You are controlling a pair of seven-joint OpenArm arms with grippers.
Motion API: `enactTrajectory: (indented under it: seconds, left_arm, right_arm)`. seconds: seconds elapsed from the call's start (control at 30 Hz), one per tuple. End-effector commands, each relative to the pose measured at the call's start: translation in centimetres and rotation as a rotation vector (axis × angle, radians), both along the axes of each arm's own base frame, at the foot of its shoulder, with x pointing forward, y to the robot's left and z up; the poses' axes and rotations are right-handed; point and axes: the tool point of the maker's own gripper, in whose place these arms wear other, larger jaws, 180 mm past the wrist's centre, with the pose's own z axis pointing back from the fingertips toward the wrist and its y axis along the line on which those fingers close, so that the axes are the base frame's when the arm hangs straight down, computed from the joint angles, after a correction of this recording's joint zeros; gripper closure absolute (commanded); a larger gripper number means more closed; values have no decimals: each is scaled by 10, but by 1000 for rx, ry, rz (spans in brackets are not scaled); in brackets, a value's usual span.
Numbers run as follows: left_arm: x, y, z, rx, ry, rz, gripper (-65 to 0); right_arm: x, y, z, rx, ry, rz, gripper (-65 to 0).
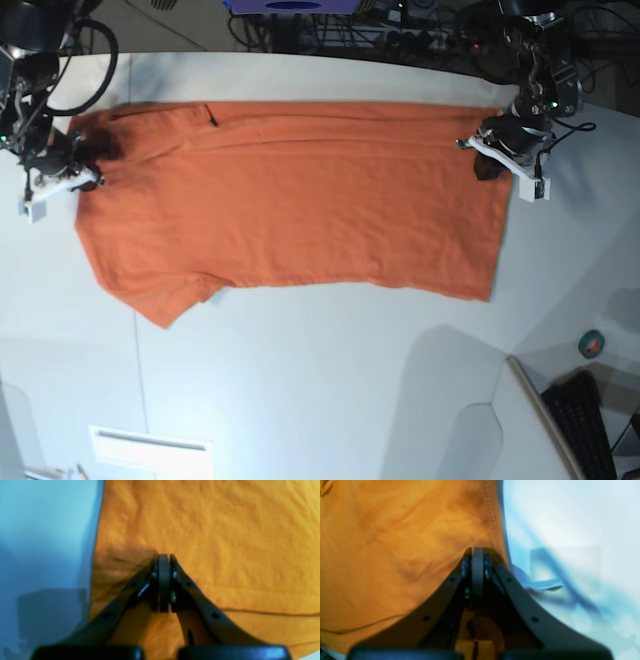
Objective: Layout the t-shirt on the table in an organized manner, then fold the t-shirt properly
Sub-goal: 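Move both grippers to the shirt's side edge and grasp it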
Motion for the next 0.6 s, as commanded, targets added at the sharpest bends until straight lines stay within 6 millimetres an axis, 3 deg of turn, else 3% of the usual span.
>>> enactTrajectory:
  seconds: [0.0,0.2,0.47,0.57]
  left_arm:
    - [4,6,5,14,-20,0,0]
    - [-8,3,5,23,-7,-15,0]
    - [-10,11,8,41,-8,-23,0]
    - [-2,14,19,56,-41,-27,0]
  right_arm:
    - [-5,-7,2,-18,4,9,0]
    - [-42,-7,-9,-24,63,12,0]
    - [-43,-9,19,-90,-2,62,0]
    - [-36,-9,28,-104,-29,72,0]
